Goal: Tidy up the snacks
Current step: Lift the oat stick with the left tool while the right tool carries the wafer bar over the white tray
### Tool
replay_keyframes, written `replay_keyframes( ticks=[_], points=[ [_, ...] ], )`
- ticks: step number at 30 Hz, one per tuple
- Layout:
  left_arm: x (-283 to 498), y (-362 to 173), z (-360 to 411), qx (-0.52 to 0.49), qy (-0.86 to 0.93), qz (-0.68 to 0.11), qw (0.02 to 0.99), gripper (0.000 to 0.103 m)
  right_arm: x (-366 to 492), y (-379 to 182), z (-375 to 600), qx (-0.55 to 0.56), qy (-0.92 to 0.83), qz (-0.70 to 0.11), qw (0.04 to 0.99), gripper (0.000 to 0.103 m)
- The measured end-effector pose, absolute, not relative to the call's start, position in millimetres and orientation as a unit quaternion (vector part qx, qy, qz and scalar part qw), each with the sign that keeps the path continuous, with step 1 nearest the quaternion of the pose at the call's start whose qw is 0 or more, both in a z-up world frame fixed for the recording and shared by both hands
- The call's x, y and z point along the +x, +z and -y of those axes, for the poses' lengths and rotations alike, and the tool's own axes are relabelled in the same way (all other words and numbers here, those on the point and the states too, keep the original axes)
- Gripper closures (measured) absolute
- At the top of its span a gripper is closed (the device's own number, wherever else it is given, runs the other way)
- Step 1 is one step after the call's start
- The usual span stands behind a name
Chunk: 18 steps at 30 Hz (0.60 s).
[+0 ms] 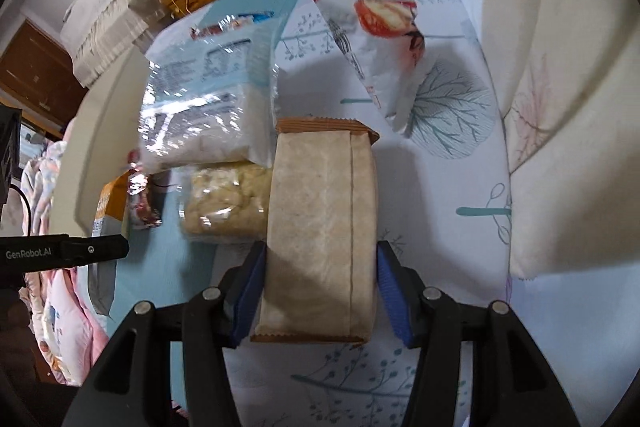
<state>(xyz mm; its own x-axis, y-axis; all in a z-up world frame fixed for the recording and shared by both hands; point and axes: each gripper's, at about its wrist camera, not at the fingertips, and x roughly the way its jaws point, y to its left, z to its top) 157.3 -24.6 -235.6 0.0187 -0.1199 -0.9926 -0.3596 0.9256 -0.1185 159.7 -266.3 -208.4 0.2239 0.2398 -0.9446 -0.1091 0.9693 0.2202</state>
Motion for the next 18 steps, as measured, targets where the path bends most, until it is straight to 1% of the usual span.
replay_keyframes(
  ticks=[5, 11, 18],
  points=[
    [148, -205, 17, -0.171, 0.051, -0.681, 0.71, 0.064, 153, -184, 259, 0.059, 0.108, -0.591, 0.797, 0.049],
    [127, -159, 13, -0.146, -0.006, -0.653, 0.744, 0.064, 147, -155, 240, 0.07, 0.098, -0.558, 0.821, 0.049],
    [114, -120, -4, -0.114, -0.061, -0.619, 0.775, 0.064, 131, -132, 199, 0.098, 0.081, -0.523, 0.843, 0.049]
  ],
)
